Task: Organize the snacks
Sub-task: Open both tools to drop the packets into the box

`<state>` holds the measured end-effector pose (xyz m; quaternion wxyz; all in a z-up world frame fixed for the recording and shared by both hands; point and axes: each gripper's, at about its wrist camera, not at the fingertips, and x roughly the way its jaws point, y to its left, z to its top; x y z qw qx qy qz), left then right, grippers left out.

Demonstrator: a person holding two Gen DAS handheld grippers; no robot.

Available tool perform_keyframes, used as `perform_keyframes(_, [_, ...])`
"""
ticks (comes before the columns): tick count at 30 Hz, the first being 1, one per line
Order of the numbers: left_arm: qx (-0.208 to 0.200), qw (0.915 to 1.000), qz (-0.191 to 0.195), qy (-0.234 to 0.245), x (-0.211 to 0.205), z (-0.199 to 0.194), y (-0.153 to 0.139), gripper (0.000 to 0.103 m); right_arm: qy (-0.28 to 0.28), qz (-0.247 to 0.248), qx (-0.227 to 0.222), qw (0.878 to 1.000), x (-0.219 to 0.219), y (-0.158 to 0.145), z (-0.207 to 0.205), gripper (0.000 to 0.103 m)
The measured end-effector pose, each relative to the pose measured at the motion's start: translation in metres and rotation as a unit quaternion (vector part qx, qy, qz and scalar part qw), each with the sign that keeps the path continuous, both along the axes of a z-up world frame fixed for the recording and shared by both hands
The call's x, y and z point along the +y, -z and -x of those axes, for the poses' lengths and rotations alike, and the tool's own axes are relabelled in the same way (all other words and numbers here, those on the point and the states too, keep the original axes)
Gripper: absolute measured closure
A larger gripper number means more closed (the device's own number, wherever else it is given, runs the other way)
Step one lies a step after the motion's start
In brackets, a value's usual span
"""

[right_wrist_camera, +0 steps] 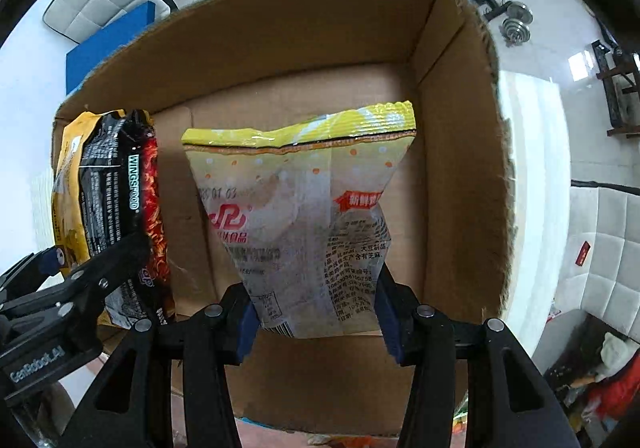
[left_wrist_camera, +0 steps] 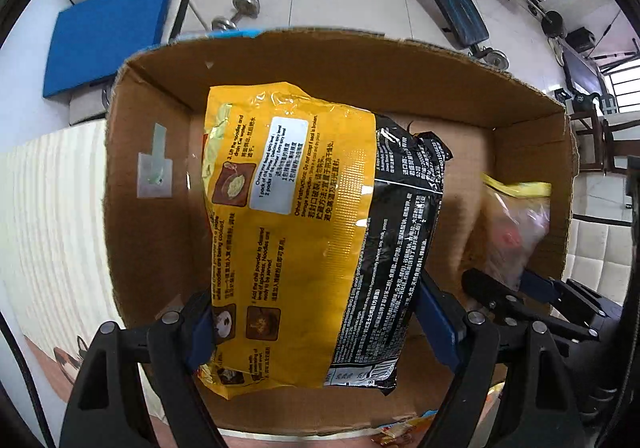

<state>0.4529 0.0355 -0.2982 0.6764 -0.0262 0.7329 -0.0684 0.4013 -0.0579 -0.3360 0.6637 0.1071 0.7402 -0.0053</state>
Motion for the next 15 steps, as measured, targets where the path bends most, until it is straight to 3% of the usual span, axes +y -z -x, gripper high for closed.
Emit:
perform_keyframes(1, [0.003, 1.0, 0.003, 0.005, -0.002, -0.004, 0.002, 0.019, -0.003, -0.001, 0.001, 1.0, 0.0, 0.0, -0.001, 0.03])
perform_keyframes(6, [-0.006, 1.0, -0.008, 0.0, 0.008, 0.002, -0.005, 0.018, -0.008, 0.002, 0.002, 1.0, -0.005, -0.005, -0.002, 0.014])
perform_keyframes(15, [-0.042, 0.9991, -0.004, 0.002, 0.012, 0.018, -0.038, 0.015, -0.011, 0.012, -0.014, 1.0, -0.017, -0.026, 0.018, 0.012])
